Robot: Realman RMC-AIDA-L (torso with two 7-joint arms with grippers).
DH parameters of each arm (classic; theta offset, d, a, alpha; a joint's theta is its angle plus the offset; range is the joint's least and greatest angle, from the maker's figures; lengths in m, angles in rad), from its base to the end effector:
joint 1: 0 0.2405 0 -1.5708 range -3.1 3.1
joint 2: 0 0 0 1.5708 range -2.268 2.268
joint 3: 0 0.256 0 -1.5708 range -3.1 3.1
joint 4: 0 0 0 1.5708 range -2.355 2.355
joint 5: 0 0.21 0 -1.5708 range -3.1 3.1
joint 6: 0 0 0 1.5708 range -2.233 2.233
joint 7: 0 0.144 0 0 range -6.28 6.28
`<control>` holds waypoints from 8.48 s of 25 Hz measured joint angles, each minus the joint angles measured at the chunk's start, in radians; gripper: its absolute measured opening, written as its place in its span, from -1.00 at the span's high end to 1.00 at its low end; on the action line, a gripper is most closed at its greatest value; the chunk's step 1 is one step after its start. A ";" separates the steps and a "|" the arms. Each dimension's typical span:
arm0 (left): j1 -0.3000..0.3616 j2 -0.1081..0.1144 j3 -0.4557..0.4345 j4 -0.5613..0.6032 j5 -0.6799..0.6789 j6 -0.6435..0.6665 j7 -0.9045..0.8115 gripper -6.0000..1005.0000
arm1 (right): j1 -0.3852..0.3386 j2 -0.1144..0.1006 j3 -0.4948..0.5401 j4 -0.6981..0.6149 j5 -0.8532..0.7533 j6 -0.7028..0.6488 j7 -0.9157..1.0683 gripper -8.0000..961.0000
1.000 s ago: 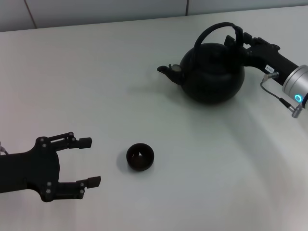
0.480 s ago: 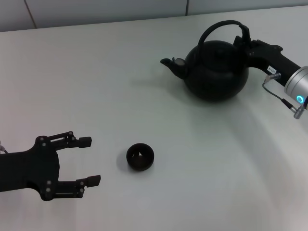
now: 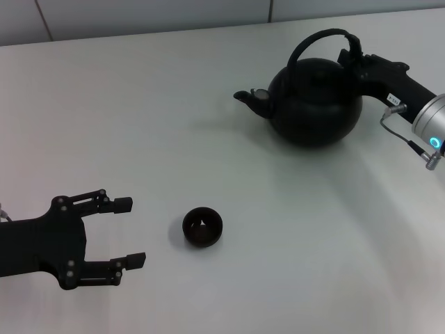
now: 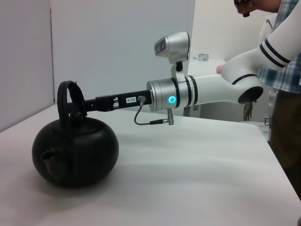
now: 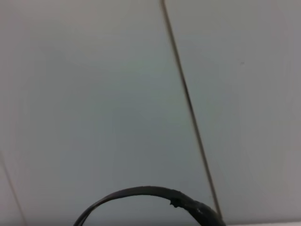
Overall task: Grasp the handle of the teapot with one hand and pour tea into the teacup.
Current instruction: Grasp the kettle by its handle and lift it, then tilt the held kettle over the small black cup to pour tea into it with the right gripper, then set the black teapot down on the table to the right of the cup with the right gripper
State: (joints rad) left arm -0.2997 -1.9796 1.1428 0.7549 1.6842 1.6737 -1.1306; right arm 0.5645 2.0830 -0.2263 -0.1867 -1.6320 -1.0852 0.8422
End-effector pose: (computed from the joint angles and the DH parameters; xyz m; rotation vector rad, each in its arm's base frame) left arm -0.2787 0.2641 0.0054 -2.9313 -0.2051 -0.7063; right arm 0.3245 0.3638 -0.0068 -1.8728 0.8158 0.7951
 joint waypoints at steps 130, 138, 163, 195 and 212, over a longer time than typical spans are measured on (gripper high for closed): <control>0.036 -0.025 0.002 -0.014 0.003 -0.038 -0.011 -0.66 | -0.029 0.008 -0.612 -0.393 0.016 -0.341 -0.250 0.71; 0.036 -0.027 0.003 -0.014 0.003 -0.039 -0.012 -0.66 | -0.033 0.008 -0.648 -0.399 0.051 -0.334 -0.274 0.71; 0.043 -0.027 0.009 -0.014 0.003 -0.038 -0.026 -0.66 | -0.048 0.008 -0.668 -0.424 0.051 -0.342 -0.278 0.73; 0.035 -0.025 0.009 -0.013 0.003 -0.040 -0.026 -0.66 | -0.095 0.004 -0.693 -0.317 0.244 -0.342 -0.272 0.73; 0.025 -0.028 0.009 -0.007 0.028 -0.040 -0.037 -0.66 | -0.158 -0.001 -0.684 -0.133 0.611 -0.333 -0.276 0.73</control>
State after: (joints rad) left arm -0.2751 -2.0078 1.1515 0.7480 1.7121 1.6338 -1.1675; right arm 0.4066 2.0825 -0.9103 -0.3198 -1.0208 -1.4181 0.5664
